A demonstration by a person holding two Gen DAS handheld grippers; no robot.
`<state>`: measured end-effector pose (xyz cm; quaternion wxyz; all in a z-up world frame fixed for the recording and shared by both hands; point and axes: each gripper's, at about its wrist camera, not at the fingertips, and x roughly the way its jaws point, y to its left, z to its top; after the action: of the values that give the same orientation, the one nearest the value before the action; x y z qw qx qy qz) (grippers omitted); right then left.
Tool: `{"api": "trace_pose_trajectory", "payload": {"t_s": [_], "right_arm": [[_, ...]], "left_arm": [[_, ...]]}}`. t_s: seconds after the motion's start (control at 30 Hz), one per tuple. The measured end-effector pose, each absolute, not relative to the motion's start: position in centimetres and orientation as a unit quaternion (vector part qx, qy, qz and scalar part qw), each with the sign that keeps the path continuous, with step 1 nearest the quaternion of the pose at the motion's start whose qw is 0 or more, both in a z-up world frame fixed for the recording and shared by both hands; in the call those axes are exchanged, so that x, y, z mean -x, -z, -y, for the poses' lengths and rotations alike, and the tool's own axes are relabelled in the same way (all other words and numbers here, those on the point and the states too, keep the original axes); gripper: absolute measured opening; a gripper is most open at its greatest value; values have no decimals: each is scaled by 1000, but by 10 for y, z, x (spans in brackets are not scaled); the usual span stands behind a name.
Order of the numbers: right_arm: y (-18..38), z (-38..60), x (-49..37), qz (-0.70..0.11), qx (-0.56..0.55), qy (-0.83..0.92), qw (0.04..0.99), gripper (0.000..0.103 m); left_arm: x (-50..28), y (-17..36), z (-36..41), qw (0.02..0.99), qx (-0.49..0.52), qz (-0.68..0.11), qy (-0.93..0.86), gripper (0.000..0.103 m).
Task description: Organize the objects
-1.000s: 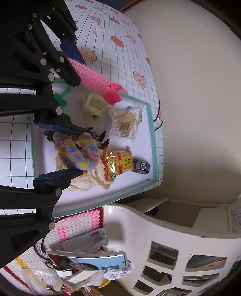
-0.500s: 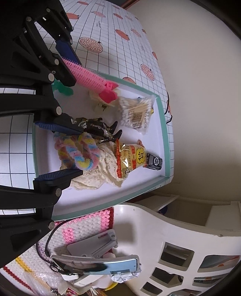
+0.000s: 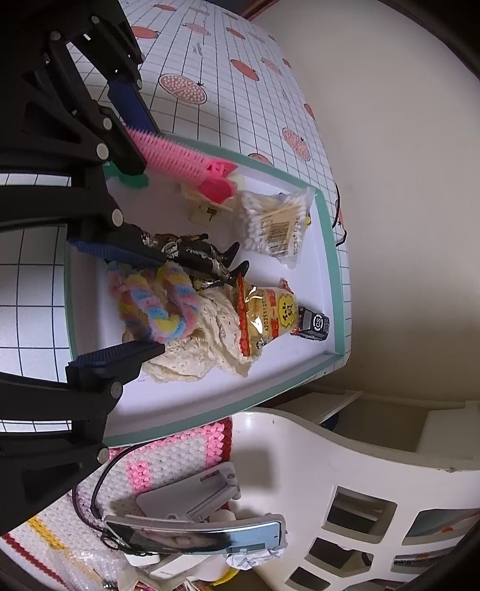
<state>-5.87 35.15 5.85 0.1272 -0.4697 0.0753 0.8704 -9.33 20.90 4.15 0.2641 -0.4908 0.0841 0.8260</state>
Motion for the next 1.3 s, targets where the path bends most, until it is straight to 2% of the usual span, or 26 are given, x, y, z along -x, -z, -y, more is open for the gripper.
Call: {"api": "trace_pose_trajectory", "payload": {"t_s": [0.1, 0.23, 0.43, 0.67, 0.73, 0.77, 0.83, 0.9, 1.0, 1.1, 1.17, 1.3], "right_arm": [[-59, -349, 58, -74, 470, -871, 127, 48], [-61, -350, 56, -81, 467, -872, 124, 60], [-64, -346, 54, -81, 463, -875, 117, 68], [-73, -337, 46, -75, 453, -880, 119, 70], [-75, -334, 43, -72, 451, -881, 119, 70], [-76, -333, 42, -72, 450, -882, 120, 71], [-78, -330, 38, -72, 447, -884, 120, 83], [-80, -327, 35, -74, 444, -885, 119, 86], [-83, -321, 31, -72, 440, -887, 118, 93], [-86, -316, 26, -67, 437, -890, 116, 96], [-87, -312, 22, -66, 435, -891, 116, 103], [-87, -307, 12, -65, 434, -891, 117, 103]], "left_arm": [[93, -44, -206, 263, 491, -83, -826, 34], [93, -48, -198, 260, 491, -78, -828, 42], [89, -59, -182, 256, 483, -56, -835, 54], [89, -68, -155, 227, 474, -42, -850, 60], [91, -69, -146, 214, 470, -39, -855, 78], [91, -69, -141, 209, 468, -37, -858, 81], [91, -71, -130, 197, 463, -34, -864, 85], [91, -73, -122, 186, 456, -31, -870, 87], [89, -76, -110, 172, 446, -29, -878, 102], [87, -77, -100, 161, 440, -22, -883, 103], [86, -77, -92, 157, 442, -19, -883, 103], [80, -76, -80, 154, 442, -21, -883, 103]]}}
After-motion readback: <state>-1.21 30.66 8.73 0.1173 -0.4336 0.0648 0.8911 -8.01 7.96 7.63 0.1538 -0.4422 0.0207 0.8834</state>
